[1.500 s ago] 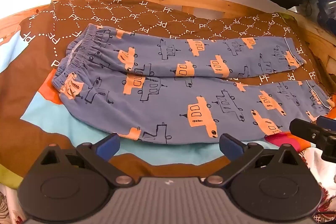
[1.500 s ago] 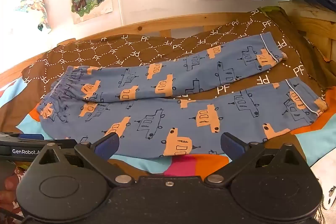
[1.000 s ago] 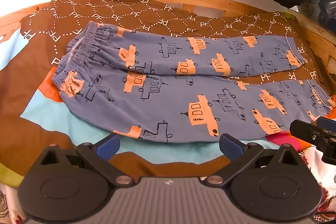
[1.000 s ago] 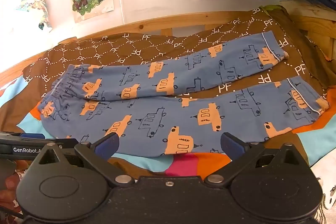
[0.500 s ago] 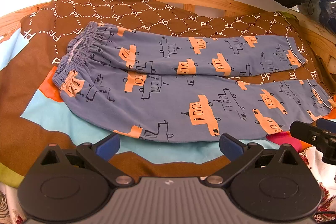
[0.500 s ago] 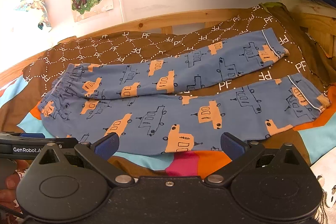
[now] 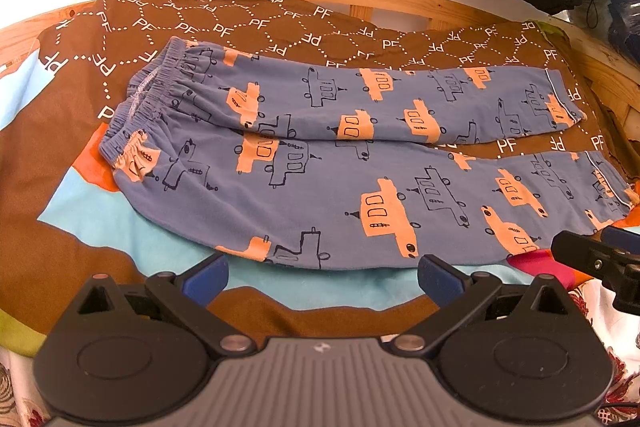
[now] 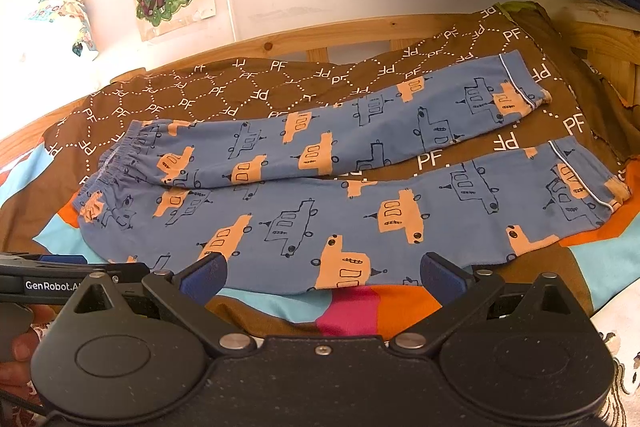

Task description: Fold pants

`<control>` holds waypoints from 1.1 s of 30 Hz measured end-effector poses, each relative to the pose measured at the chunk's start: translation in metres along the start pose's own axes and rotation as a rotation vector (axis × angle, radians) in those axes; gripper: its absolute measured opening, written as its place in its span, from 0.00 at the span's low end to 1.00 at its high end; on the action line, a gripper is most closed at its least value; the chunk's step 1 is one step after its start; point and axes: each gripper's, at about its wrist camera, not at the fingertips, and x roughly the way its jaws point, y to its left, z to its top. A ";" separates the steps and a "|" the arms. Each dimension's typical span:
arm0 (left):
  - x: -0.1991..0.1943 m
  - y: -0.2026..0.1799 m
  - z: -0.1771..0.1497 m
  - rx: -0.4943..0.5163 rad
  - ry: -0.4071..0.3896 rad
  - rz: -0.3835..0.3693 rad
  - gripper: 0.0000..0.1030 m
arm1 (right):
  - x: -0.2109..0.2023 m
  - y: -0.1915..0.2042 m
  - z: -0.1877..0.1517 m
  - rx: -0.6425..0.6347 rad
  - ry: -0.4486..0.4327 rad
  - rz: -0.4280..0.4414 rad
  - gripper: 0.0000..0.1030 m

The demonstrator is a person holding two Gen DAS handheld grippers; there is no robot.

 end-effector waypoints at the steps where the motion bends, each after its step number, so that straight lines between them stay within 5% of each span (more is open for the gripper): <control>1: 0.000 0.000 0.000 0.001 0.000 0.001 1.00 | 0.000 0.000 0.000 0.000 0.000 0.000 0.99; 33: 0.019 0.006 0.011 -0.009 0.044 -0.012 1.00 | 0.005 -0.012 0.008 0.058 0.003 0.008 1.00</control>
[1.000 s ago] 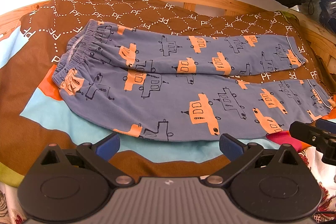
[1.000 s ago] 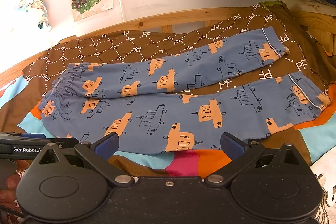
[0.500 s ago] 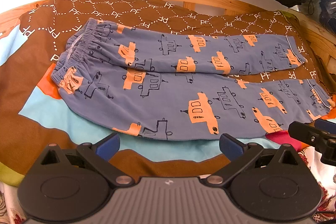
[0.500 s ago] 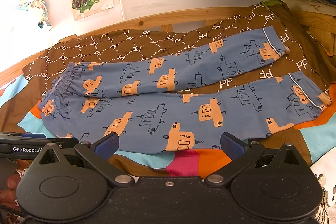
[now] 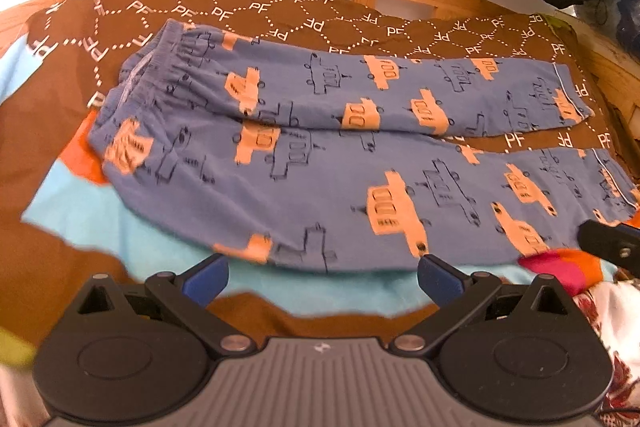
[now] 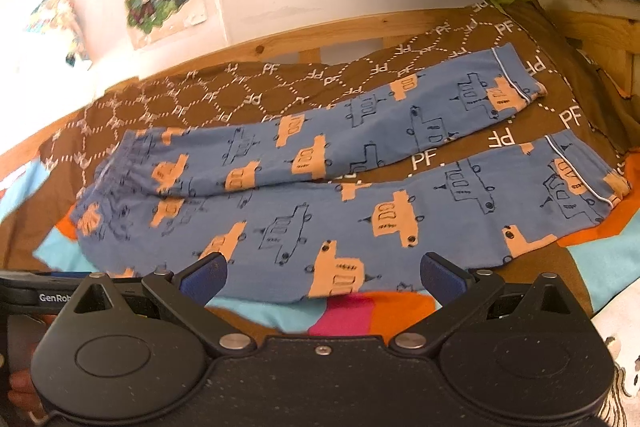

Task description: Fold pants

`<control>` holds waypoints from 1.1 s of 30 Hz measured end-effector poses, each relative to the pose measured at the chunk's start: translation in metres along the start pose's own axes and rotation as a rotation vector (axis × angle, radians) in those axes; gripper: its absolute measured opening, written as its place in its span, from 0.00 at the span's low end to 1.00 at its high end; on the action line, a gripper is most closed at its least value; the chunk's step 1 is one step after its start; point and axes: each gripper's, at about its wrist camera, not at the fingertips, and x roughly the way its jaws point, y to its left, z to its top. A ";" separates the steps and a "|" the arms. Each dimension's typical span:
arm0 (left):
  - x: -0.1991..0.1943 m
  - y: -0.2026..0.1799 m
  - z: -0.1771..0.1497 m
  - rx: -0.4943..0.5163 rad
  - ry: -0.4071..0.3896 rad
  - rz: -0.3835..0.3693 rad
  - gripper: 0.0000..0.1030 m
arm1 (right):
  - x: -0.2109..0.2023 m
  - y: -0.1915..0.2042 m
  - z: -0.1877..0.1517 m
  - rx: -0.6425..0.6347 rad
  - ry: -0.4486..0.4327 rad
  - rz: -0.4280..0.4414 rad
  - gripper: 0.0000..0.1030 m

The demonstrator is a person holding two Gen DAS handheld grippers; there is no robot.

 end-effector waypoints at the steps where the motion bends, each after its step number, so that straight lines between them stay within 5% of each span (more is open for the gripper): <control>1: 0.002 0.001 0.007 0.004 0.000 -0.005 1.00 | 0.001 -0.004 0.004 0.015 -0.001 0.006 1.00; 10: 0.009 0.001 0.120 0.285 -0.014 -0.009 1.00 | 0.038 -0.025 0.079 -0.071 0.006 0.074 1.00; 14: 0.030 0.004 0.175 0.424 -0.043 -0.006 1.00 | 0.084 -0.026 0.131 -0.196 0.081 0.208 1.00; 18: 0.078 0.014 0.217 0.425 -0.023 0.009 1.00 | 0.145 -0.025 0.174 -0.361 0.193 0.329 0.99; 24: 0.147 0.026 0.251 0.417 0.024 -0.060 1.00 | 0.232 -0.021 0.218 -0.515 0.254 0.284 0.99; 33: 0.216 0.010 0.267 0.606 0.141 -0.212 0.81 | 0.322 -0.022 0.244 -0.685 0.393 0.328 0.66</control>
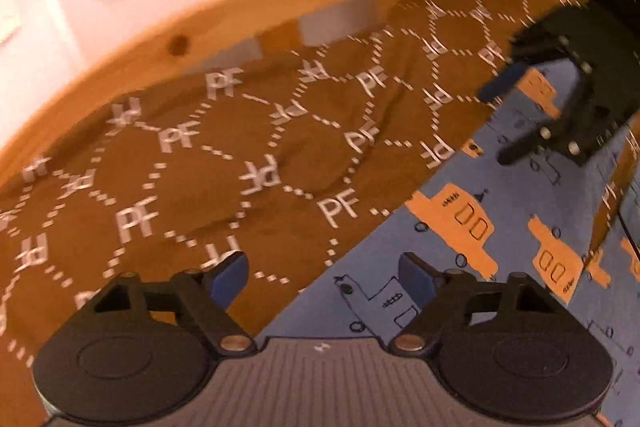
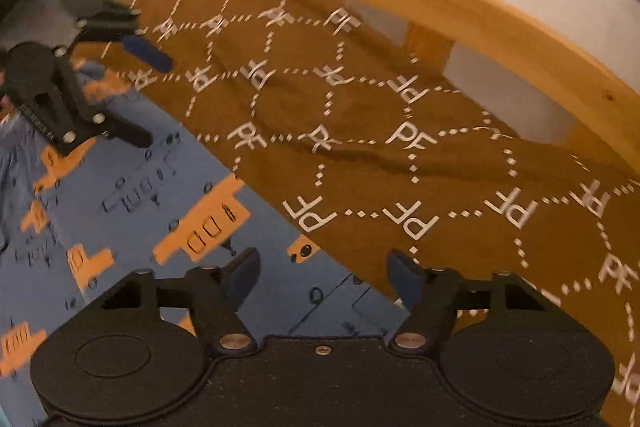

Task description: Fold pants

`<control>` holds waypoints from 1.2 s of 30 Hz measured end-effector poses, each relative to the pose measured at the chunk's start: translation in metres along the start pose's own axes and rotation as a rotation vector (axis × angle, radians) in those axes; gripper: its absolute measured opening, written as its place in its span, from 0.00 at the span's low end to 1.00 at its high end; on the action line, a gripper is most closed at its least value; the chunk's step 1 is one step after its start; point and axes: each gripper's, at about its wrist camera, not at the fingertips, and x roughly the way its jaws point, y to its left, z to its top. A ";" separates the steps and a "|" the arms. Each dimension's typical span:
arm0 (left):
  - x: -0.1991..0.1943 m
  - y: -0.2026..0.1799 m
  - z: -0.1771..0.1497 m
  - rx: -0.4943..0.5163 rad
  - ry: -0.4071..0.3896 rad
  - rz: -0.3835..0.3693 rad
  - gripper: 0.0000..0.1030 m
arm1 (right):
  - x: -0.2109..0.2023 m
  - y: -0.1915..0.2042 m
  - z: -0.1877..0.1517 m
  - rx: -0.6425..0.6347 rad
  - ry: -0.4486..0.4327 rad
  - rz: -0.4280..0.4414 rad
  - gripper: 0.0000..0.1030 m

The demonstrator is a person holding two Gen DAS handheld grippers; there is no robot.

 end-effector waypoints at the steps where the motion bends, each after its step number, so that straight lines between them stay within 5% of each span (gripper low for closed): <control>1: 0.005 0.002 0.001 0.011 0.016 -0.019 0.80 | 0.002 -0.003 0.001 -0.016 0.011 0.007 0.65; 4: 0.022 0.006 0.002 0.041 0.097 -0.058 0.61 | 0.007 -0.010 0.001 -0.052 0.052 0.020 0.57; 6: 0.035 0.005 -0.002 0.069 0.174 -0.051 0.26 | 0.012 -0.012 -0.001 -0.051 0.073 0.018 0.51; 8: 0.038 0.001 -0.007 0.089 0.178 -0.042 0.15 | 0.013 -0.011 -0.002 -0.058 0.070 0.023 0.41; 9: 0.037 -0.001 -0.008 0.093 0.172 -0.049 0.04 | 0.012 -0.009 -0.003 -0.062 0.066 0.028 0.27; 10: 0.036 -0.002 -0.010 0.094 0.172 -0.057 0.04 | 0.012 -0.007 -0.004 -0.064 0.064 0.037 0.14; 13: 0.032 -0.005 -0.013 0.091 0.162 -0.035 0.02 | 0.012 -0.001 -0.005 -0.074 0.058 0.019 0.01; 24: -0.015 0.010 0.021 0.005 -0.041 0.241 0.02 | -0.014 0.023 0.036 -0.199 -0.142 -0.304 0.00; 31: 0.022 0.030 0.017 -0.064 0.027 0.286 0.04 | 0.042 0.012 0.070 -0.173 -0.076 -0.357 0.00; 34: 0.026 0.034 0.013 -0.076 0.040 0.274 0.24 | 0.066 0.006 0.065 -0.140 -0.031 -0.339 0.00; 36: 0.013 0.040 0.012 -0.086 0.008 0.253 0.54 | 0.069 0.001 0.062 -0.117 -0.034 -0.324 0.07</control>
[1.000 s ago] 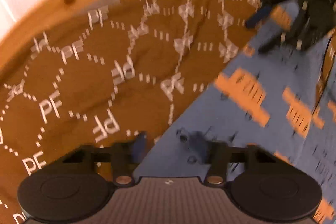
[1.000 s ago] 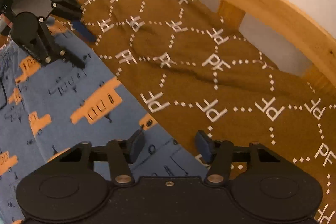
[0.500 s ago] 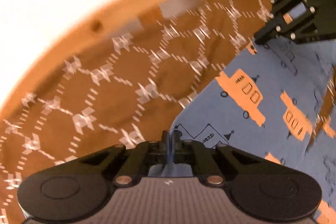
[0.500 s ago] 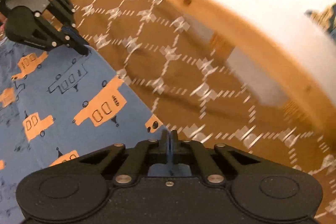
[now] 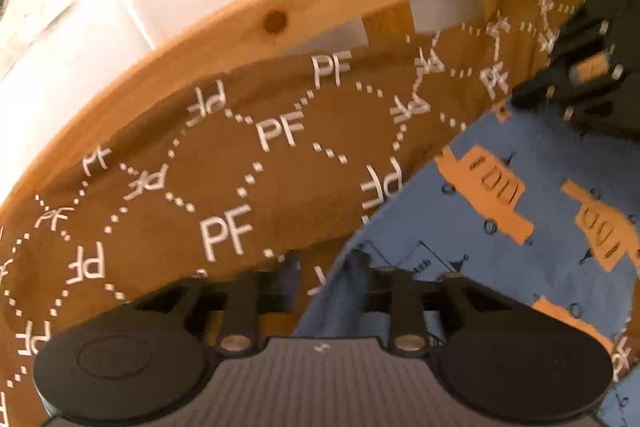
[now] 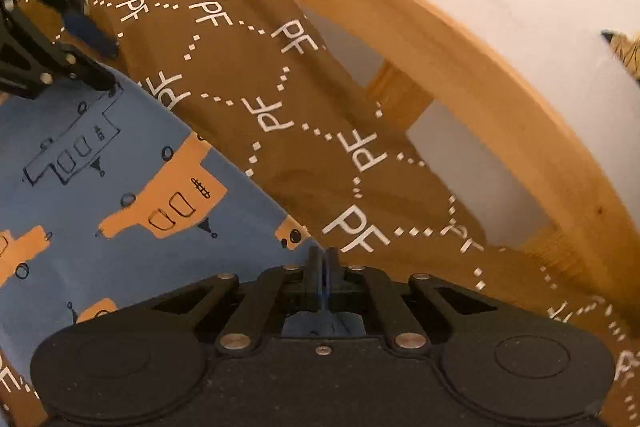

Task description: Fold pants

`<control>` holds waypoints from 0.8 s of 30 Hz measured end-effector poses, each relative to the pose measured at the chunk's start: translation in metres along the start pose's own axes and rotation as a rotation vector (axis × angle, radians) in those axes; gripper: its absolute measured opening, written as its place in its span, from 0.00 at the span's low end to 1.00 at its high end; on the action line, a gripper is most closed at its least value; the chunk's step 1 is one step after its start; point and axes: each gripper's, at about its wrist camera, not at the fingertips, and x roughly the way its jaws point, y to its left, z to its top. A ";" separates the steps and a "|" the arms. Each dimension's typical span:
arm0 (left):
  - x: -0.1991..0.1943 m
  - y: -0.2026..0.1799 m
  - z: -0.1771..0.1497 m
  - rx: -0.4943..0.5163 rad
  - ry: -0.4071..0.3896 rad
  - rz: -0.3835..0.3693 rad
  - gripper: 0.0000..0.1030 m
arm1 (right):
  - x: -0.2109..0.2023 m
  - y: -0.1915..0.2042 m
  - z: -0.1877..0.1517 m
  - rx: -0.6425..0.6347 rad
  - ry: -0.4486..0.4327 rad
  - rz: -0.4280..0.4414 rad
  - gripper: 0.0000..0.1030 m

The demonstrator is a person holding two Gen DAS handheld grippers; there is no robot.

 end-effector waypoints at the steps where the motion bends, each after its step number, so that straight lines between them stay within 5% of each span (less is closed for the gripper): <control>1: -0.009 0.007 -0.001 -0.008 -0.025 -0.010 0.60 | -0.002 -0.003 0.000 0.017 -0.010 0.009 0.20; 4: -0.035 0.037 -0.008 -0.065 -0.063 -0.055 0.71 | -0.017 -0.013 0.004 0.063 -0.051 0.044 0.48; 8: -0.051 0.078 -0.023 -0.143 -0.024 -0.090 0.71 | -0.036 -0.014 0.019 0.085 -0.129 0.082 0.64; 14: -0.041 0.089 -0.048 -0.131 0.122 -0.176 0.51 | -0.022 0.007 0.039 0.002 -0.121 0.163 0.60; 20: -0.035 0.064 -0.045 -0.016 0.172 -0.161 0.48 | -0.006 0.021 0.045 -0.041 -0.083 0.208 0.47; 24: -0.027 0.044 -0.044 0.065 0.200 -0.141 0.17 | 0.000 0.029 0.046 -0.087 -0.072 0.238 0.46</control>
